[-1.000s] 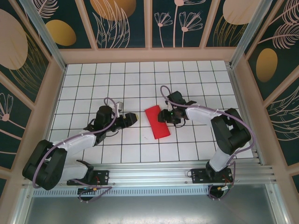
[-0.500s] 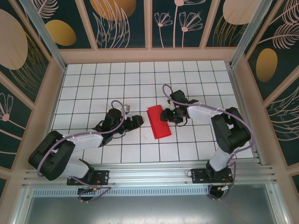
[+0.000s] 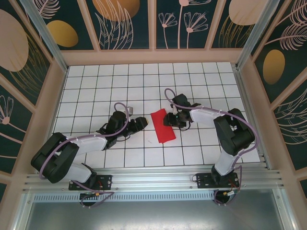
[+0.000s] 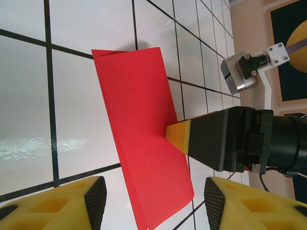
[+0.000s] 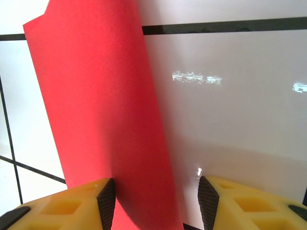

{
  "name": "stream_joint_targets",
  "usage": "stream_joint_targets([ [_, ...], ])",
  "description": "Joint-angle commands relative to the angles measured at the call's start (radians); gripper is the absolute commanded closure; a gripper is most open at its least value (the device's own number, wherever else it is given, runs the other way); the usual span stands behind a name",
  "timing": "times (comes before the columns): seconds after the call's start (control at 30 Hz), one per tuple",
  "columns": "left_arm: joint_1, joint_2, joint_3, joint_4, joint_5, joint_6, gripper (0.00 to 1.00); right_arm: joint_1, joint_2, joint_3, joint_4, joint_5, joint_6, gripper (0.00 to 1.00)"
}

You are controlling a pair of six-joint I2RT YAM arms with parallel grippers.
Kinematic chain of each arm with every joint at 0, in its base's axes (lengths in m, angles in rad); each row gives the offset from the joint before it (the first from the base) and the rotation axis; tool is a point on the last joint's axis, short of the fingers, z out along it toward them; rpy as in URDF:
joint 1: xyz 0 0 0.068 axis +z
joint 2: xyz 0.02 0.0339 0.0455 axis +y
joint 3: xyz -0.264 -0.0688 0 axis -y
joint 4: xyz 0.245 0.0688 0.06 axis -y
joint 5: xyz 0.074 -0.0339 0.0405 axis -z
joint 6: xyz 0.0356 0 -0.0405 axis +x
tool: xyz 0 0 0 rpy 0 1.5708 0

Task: Fold a paper plane with a square sheet of paper (pick it up from the middle)
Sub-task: Fold the square sheet of paper in half at the center of the table.

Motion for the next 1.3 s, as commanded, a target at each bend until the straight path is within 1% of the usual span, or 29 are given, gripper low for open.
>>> stream_joint_targets([
  [0.0, -0.007, 0.014, 0.022, 0.035, -0.008, -0.013, 0.42, 0.004, 0.019, -0.018, 0.005, 0.026, 0.022, 0.47],
  [0.1, -0.007, 0.013, 0.024, 0.035, -0.010, -0.014, 0.42, 0.004, 0.018, -0.019, 0.024, 0.025, 0.048, 0.47],
  [0.13, -0.008, 0.015, 0.025, 0.035, -0.010, -0.014, 0.42, 0.020, 0.017, -0.022, 0.032, 0.025, 0.057, 0.46],
  [0.33, -0.008, 0.019, 0.032, 0.032, -0.006, -0.010, 0.42, 0.027, 0.031, -0.013, 0.035, 0.031, 0.059, 0.46],
  [0.47, -0.008, 0.017, 0.030, 0.030, -0.007, -0.009, 0.42, 0.027, 0.026, -0.023, 0.060, 0.001, 0.065, 0.46],
  [0.57, -0.007, 0.019, 0.031, 0.030, -0.007, -0.008, 0.42, 0.029, 0.029, -0.016, 0.051, 0.012, 0.063, 0.48],
  [0.67, -0.008, 0.021, 0.034, 0.030, -0.008, -0.008, 0.42, 0.031, 0.035, -0.013, 0.045, 0.027, 0.070, 0.45],
  [0.87, -0.008, 0.027, 0.038, 0.030, -0.002, -0.005, 0.43, 0.045, 0.046, -0.013, 0.059, 0.023, 0.086, 0.45],
  [1.27, -0.007, 0.028, 0.036, 0.030, 0.000, -0.005, 0.45, 0.087, 0.103, 0.018, 0.004, 0.121, 0.088, 0.45],
])
